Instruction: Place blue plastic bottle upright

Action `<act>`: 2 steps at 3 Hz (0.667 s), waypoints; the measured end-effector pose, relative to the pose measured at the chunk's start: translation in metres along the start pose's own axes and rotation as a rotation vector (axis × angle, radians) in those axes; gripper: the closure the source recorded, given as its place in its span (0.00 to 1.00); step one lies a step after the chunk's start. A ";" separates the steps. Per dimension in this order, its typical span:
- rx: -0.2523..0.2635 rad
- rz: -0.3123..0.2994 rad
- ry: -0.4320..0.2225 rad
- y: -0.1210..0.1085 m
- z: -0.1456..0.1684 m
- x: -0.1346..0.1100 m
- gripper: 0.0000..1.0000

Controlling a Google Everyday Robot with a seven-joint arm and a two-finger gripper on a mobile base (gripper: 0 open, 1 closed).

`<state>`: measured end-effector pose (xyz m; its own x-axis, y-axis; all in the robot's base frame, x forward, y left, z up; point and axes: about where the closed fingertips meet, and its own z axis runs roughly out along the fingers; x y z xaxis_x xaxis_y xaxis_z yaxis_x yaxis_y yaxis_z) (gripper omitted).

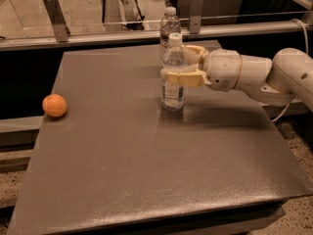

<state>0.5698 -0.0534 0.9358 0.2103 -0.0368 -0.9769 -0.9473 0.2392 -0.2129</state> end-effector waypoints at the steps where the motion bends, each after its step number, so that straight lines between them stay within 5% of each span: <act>1: 0.000 0.004 0.004 0.003 -0.003 0.005 0.13; 2: 0.007 0.001 0.018 0.003 -0.013 0.008 0.00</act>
Offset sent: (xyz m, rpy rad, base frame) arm -0.0055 -0.0321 -0.0144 -0.0316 0.0077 -0.0338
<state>0.5657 -0.0659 0.9273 0.2046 -0.0539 -0.9774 -0.9460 0.2457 -0.2115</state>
